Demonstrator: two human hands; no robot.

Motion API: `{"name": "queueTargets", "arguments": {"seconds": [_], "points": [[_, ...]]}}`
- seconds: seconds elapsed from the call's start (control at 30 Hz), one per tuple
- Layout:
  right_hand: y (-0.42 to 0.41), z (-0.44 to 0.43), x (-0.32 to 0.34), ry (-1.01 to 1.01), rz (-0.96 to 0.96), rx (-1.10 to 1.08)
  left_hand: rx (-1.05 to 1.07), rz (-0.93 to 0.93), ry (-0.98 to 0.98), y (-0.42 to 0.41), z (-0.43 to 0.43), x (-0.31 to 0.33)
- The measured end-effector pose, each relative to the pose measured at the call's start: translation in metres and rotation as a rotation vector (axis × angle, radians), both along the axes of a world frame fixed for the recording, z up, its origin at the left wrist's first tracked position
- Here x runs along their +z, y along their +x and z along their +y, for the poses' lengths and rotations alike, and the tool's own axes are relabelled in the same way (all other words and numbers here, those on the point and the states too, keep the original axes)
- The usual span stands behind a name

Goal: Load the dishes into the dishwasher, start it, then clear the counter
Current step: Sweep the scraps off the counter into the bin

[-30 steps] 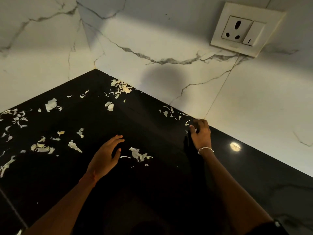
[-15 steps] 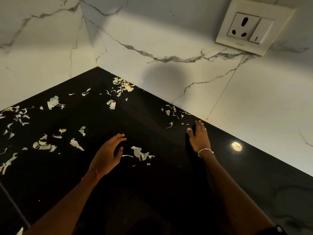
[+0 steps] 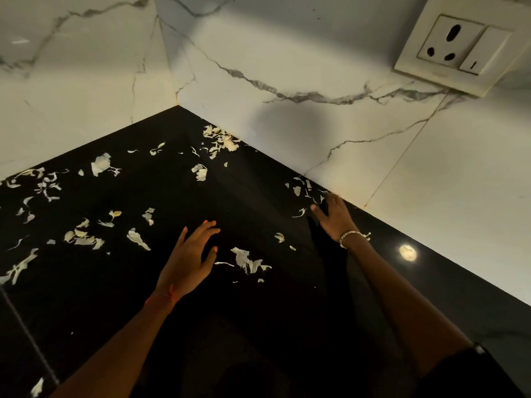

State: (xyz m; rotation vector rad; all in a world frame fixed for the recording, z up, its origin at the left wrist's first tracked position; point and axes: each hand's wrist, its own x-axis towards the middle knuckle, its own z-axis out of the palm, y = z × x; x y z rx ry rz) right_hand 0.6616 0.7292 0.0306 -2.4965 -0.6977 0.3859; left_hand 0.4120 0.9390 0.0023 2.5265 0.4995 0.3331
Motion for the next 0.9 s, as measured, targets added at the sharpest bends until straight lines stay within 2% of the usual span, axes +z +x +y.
{"name": "queueTargets", "arguments": {"seconds": [0.13, 0.27, 0.4, 0.5, 0.63, 0.7, 0.8, 0.83, 0.9], "points": [[0.001, 0.004, 0.0, 0.229, -0.038, 0.061, 0.009, 0.0, -0.002, 0.001, 0.0, -0.001], [0.008, 0.012, -0.003, 0.125, -0.057, 0.046, 0.015, 0.01, 0.013, 0.0, 0.0, -0.001], [0.007, 0.022, -0.003, 0.393, -0.063, -0.042, 0.018, -0.012, 0.028, 0.0, 0.0, -0.001], [0.01, 0.028, -0.008, 0.246, -0.017, 0.019, 0.014, -0.005, 0.032, 0.0, 0.0, -0.001], [0.014, 0.04, 0.001, 0.33, -0.016, 0.057, 0.022, -0.003, 0.033, 0.0, 0.0, -0.002], [0.021, 0.048, 0.004, 0.184, 0.048, 0.142, 0.017, -0.001, 0.034, 0.0, 0.0, -0.002], [0.029, 0.058, 0.0, -0.086, 0.029, 0.238, 0.017, -0.009, 0.021, 0.0, 0.0, -0.001], [0.029, 0.059, -0.001, -0.06, 0.014, 0.205, 0.016, -0.01, 0.02, 0.0, 0.0, -0.001], [0.024, 0.059, 0.001, 0.17, -0.068, 0.067, 0.014, -0.006, 0.021, 0.0, 0.0, -0.002]]}}
